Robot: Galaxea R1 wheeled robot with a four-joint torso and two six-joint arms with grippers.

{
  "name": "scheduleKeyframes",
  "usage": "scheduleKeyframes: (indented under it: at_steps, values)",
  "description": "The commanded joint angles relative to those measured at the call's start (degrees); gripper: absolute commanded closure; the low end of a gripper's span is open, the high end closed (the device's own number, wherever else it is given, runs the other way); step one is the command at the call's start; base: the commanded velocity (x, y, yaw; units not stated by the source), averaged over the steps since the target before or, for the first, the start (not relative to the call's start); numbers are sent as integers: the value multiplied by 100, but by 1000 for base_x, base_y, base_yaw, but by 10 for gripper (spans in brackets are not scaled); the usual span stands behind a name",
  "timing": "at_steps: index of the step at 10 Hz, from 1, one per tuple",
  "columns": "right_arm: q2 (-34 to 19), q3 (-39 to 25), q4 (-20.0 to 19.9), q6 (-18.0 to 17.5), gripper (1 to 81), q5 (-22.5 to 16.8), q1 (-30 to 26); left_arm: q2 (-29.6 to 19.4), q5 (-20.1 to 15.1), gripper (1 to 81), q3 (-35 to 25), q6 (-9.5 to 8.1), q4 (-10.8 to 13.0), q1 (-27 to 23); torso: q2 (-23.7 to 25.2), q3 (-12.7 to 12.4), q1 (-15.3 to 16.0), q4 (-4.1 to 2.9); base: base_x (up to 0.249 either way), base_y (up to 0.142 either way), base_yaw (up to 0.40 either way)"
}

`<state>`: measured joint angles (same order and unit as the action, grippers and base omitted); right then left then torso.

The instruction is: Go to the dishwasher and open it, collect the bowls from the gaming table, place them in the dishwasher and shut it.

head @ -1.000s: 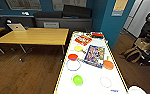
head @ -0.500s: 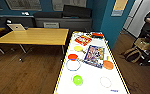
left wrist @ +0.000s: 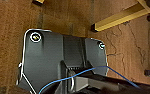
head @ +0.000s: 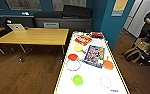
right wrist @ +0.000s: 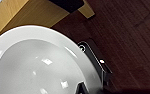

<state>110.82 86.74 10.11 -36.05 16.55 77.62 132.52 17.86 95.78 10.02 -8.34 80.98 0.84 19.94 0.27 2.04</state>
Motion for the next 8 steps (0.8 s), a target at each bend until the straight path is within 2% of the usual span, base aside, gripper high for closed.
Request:
scheduleKeyframes:
  at_steps: [1,5,6,8]
  values:
    - [610,589,598,151,811,577,645,-929,-292,10,-1246,-158,-36,-683,0,0,0,0,0,0,0]
    - [1865,1624,1054,151,811,542,725,-1834,-520,10,-2573,-167,-687,-1869,0,0,0,0,0,0,0]
    - [2139,1881,1178,142,811,515,734,-2044,-712,10,-2800,-167,-844,-2151,0,0,0,0,0,0,0]
    - [2632,2320,1266,151,811,401,707,-2045,-1205,10,-2854,-167,-1099,-2723,0,0,0,0,0,0,0]
